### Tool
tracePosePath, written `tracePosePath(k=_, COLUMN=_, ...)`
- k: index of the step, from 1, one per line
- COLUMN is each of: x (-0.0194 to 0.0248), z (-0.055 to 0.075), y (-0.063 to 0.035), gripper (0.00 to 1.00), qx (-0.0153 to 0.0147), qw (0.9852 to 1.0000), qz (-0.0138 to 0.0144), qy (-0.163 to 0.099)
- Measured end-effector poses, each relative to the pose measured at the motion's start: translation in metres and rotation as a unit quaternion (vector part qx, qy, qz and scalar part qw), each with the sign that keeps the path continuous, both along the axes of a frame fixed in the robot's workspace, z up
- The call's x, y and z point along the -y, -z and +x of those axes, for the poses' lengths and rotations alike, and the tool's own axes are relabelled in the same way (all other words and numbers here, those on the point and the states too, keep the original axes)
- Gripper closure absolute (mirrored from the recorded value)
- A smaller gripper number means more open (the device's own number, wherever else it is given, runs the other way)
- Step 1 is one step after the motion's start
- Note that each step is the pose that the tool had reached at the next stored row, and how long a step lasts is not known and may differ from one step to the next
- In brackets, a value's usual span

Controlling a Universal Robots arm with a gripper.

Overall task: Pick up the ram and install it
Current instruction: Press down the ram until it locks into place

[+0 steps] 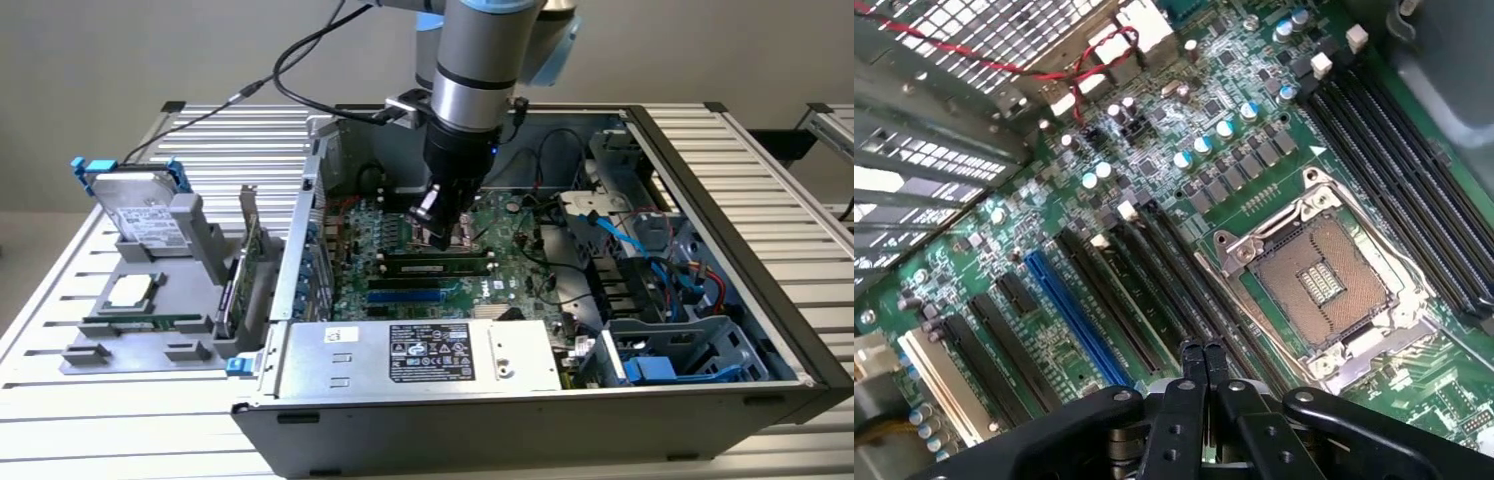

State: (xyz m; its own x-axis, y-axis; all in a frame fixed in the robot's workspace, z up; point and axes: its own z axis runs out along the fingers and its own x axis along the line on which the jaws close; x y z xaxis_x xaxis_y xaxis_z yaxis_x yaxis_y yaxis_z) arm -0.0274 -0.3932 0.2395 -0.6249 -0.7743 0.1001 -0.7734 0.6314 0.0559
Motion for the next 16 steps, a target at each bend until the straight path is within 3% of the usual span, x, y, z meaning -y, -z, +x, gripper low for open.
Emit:
tracePosePath(k=4, x=0.0000, z=0.0000, y=0.0014, gripper=0.90, qx=0.0002, qw=0.9994, qz=-0.0001, qy=0.034)
tracePosePath(k=8, x=0.0001, z=0.0000, y=0.0019, gripper=0.90, qx=0.0003, qw=0.9977, qz=-0.0002, qy=0.068)
tracePosePath(k=16, x=0.0001, z=0.0000, y=0.0020, gripper=0.90, qx=0.0003, qw=0.9911, qz=-0.0001, qy=0.133)
